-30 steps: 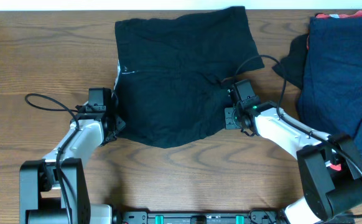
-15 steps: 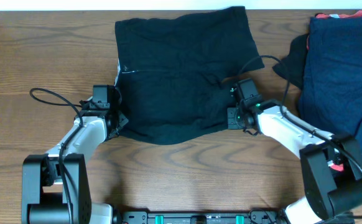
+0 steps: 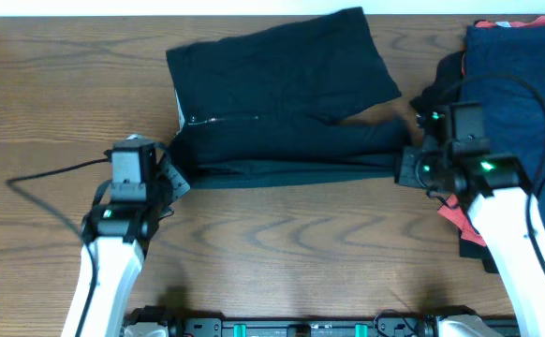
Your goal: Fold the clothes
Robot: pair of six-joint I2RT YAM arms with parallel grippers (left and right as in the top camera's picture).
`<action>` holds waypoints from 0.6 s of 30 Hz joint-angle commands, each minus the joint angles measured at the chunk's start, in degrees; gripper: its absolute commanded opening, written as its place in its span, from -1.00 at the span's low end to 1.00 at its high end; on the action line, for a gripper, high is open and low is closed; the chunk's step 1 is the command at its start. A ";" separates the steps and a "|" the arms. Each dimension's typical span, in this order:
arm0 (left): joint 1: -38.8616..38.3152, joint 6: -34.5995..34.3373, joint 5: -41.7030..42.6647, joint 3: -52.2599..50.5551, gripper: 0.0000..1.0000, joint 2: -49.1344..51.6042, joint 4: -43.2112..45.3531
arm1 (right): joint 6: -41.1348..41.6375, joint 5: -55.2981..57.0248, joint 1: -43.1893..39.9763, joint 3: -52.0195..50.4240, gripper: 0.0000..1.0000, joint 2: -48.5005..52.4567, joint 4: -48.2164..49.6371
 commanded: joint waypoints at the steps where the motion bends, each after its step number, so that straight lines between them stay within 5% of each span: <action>1: 1.01 0.98 -4.57 -0.13 -0.88 -5.20 -1.25 | -2.71 4.13 -2.01 0.63 -0.98 -3.34 -2.62; 18: 1.01 -1.20 -3.54 -0.13 -0.88 -22.75 -15.23 | -3.41 7.45 -2.01 1.51 -0.98 -21.79 -4.52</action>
